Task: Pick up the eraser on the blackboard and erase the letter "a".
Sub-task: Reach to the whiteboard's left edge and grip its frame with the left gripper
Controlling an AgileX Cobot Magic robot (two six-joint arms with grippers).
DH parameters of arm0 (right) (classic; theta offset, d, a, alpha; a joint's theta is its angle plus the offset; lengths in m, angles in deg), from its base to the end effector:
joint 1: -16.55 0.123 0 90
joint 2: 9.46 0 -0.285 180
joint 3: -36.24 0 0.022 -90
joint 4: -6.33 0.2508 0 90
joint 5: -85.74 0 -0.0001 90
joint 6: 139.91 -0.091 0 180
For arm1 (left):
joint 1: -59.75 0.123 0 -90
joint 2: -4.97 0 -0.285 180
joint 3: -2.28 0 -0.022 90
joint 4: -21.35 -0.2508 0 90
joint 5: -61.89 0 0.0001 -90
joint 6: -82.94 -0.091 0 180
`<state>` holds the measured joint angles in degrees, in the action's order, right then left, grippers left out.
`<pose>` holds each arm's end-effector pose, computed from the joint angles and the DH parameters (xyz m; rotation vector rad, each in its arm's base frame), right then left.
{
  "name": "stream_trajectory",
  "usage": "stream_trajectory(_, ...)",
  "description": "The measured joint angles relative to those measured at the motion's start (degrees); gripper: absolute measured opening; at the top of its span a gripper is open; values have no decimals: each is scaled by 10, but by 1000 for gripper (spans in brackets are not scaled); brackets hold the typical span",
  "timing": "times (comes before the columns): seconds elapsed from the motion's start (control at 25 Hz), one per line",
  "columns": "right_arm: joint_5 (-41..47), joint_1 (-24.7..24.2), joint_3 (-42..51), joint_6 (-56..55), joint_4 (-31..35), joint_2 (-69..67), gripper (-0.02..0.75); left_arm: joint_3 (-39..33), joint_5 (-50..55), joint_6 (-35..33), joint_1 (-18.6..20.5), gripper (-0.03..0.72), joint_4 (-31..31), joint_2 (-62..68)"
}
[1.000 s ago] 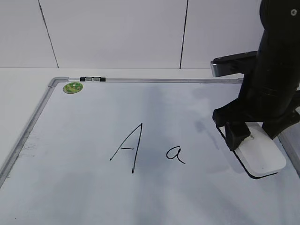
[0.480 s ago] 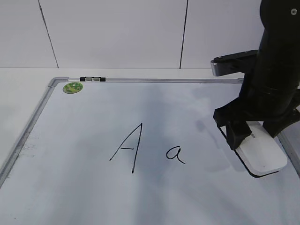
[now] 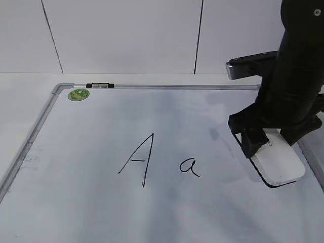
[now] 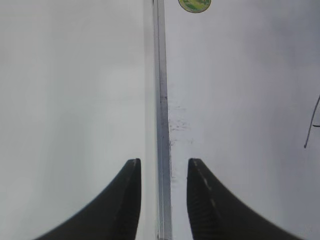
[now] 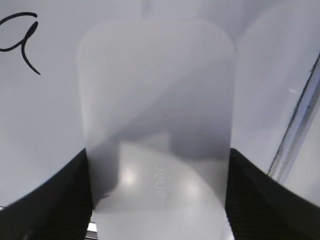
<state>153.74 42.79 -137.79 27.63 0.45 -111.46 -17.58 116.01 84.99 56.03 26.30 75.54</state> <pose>0.2828 0.1298 0.2550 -0.4179 3.0128 -0.1031 0.2080 -0.0199 0.3380 0.0011 2.5242 -0.1493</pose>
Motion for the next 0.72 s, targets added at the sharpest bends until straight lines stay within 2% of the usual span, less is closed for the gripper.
stream_trajectory(0.24,-7,0,-1,0,0,0,566,55,-27,0,0,239,0,151)
stream_trajectory(0.72,13,0,-1,0,1,0,566,61,-77,-20,0,237,0,324)
